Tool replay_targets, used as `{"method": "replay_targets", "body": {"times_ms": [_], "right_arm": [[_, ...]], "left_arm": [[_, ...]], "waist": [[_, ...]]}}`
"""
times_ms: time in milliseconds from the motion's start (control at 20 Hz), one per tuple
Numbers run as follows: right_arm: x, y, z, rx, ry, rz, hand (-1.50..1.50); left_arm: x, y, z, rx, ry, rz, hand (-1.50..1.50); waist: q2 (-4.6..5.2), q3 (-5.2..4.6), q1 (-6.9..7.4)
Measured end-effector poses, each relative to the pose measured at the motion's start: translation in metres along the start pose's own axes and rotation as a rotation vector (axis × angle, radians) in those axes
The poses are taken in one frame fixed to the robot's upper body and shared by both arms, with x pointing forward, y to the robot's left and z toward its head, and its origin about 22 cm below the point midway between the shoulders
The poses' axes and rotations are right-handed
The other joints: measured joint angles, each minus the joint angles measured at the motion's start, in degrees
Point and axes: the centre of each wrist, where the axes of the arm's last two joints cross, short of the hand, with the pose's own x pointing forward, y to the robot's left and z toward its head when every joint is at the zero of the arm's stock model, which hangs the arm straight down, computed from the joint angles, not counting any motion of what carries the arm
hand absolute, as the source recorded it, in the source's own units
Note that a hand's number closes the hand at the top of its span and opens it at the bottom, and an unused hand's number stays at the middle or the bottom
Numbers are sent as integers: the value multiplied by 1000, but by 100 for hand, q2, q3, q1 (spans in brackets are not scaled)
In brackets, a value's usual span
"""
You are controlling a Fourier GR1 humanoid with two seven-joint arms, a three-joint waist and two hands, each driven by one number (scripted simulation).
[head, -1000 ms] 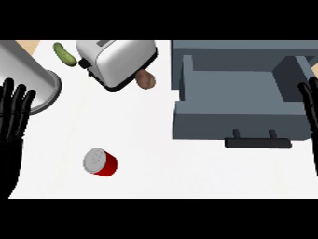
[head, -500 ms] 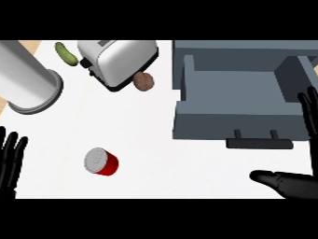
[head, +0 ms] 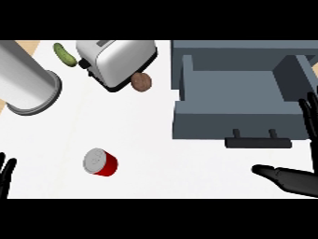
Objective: Pick up the can, place it into the drawer and close the drawer
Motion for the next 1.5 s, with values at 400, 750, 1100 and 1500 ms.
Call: {"method": "replay_targets", "body": {"times_ms": [400,750,1100,1500], "right_arm": [[1,-16,7,-12,-8,-3,-150],[7,-21,17,-6,-16,4,-150],[12,-22,20,-11,-22,13,-150],[21,-36,28,-33,-30,18,-150]], "left_arm": [[-13,-17,-10,-6,26,1,-150],[-47,-31,-14,-7,80,-21,-150],[-95,-41,-14,10,109,-50,-150],[-142,-41,-15,56,141,-67,-150]], "waist": [[3,0,-28],[2,-1,-32],[2,-3,-31],[4,-3,-37]]}}
